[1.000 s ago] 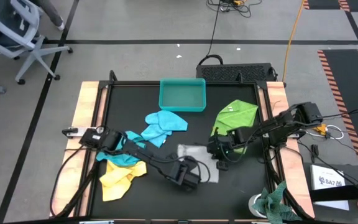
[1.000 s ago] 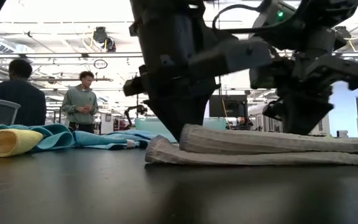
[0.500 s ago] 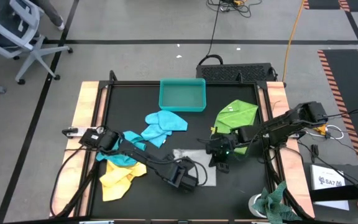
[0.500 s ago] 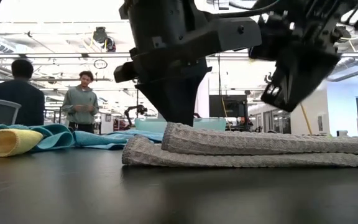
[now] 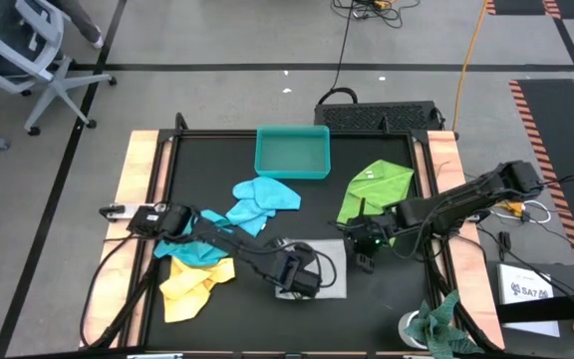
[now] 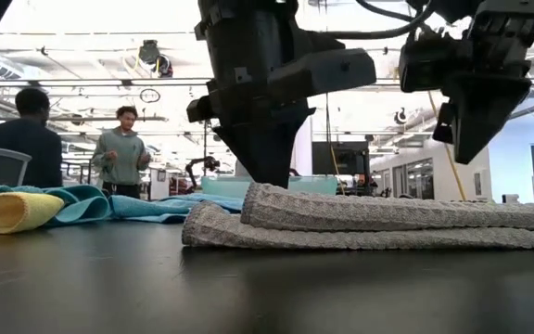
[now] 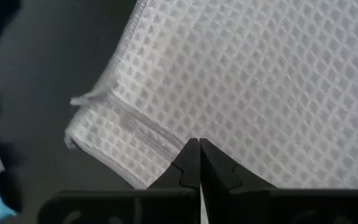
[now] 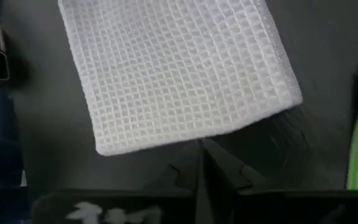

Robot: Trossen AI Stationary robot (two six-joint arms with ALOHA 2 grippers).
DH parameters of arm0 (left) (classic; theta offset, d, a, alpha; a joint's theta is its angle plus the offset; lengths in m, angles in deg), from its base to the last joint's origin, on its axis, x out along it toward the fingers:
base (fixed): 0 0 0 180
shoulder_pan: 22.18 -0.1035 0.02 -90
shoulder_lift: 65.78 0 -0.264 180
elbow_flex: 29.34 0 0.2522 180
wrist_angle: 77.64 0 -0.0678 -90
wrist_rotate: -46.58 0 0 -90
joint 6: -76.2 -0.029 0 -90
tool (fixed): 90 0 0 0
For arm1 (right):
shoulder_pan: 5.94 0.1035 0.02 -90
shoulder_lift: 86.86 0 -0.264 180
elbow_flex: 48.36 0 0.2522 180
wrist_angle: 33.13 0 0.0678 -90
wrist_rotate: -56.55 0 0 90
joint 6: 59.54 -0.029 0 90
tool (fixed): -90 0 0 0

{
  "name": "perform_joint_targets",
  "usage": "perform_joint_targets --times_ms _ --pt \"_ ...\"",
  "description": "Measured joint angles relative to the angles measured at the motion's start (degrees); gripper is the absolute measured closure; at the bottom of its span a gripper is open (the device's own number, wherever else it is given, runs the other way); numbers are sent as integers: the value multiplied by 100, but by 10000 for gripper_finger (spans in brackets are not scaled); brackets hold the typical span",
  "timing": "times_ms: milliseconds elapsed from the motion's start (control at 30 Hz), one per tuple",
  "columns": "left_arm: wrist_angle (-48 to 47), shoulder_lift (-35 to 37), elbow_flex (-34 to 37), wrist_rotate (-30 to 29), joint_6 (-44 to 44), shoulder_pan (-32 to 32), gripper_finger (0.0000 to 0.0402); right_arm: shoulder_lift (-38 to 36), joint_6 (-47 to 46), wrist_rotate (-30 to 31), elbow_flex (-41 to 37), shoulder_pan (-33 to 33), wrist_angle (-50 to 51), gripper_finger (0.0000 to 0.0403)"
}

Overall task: Fold microfiber towels
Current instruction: Fold the gray microfiber towel

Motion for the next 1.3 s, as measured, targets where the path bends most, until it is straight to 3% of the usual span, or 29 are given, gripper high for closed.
perform_joint_targets --times_ms 300,500,1133,1300 --pt "-52 0 0 41 -268 -96 401 353 -675 213 -527 -195 -881 287" --pt "-161 0 -2 46 -266 -100 401 345 -1022 203 -1151 -402 -1841 254" --pt "-172 0 -2 84 82 -155 401 345 -1178 204 -2141 -538 -4040 259" --pt "-246 229 -9 85 140 -214 401 345 -1170 205 -2159 -538 -4067 292"
